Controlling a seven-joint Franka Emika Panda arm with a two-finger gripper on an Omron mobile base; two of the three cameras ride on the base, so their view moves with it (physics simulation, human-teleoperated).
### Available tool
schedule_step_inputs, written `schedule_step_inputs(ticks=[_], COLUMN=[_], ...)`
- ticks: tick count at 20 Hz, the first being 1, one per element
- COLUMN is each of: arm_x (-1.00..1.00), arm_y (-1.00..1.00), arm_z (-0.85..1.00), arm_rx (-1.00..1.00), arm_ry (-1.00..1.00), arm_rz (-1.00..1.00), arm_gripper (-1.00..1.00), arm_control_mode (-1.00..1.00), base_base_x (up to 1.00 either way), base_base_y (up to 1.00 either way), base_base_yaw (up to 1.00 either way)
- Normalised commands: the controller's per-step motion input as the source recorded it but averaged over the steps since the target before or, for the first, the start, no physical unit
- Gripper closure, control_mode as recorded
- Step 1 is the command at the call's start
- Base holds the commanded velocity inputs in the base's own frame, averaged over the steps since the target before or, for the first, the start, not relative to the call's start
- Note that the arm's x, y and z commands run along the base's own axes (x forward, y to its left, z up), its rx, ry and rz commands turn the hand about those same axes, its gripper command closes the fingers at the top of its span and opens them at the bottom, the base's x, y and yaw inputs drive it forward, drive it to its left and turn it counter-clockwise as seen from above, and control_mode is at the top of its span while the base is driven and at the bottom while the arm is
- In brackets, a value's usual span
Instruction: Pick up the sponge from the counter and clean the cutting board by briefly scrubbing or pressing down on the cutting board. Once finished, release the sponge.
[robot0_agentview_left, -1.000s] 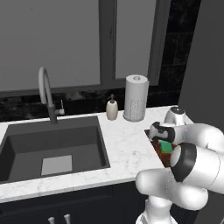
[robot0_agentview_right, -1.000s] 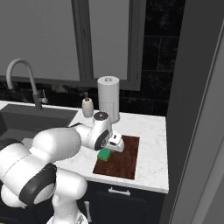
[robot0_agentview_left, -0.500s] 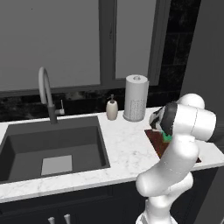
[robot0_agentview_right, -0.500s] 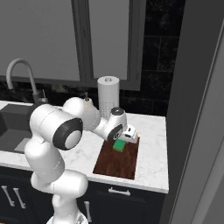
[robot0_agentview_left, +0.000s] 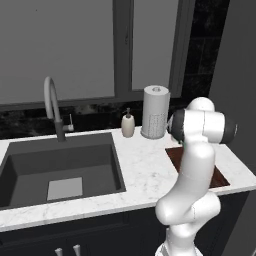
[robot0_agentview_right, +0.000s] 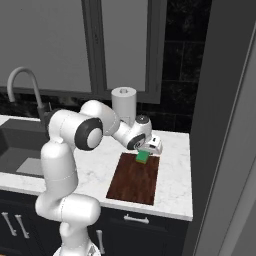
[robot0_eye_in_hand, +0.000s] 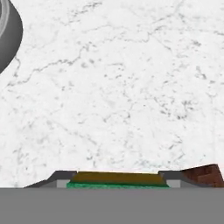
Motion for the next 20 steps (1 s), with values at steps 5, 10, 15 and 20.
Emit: schedule_step_inputs(ticks=[5,10,15,20], arm_x=[0.26,-0.14,-0.10,-0.22], arm_y=[0.00,0.00,0.07,0.29], arm_z=[-0.27,-0.49,-0.30,0.00], arm_rx=[0.01,0.08,0.03,-0.01], arm_ry=[-0.10,-0.16,-0.14,-0.12], arm_rz=[-0.01,-0.09,-0.13,-0.14], arm_gripper=[1.00,1.00,1.00,1.00], arm_control_mode=[-1.00,-1.00,-1.00,-1.00], base_base_x=[0.00,0.00,0.00,0.00], base_base_y=[0.00,0.00,0.00,0.00], base_base_yaw=[0.00,0.00,0.00,0.00])
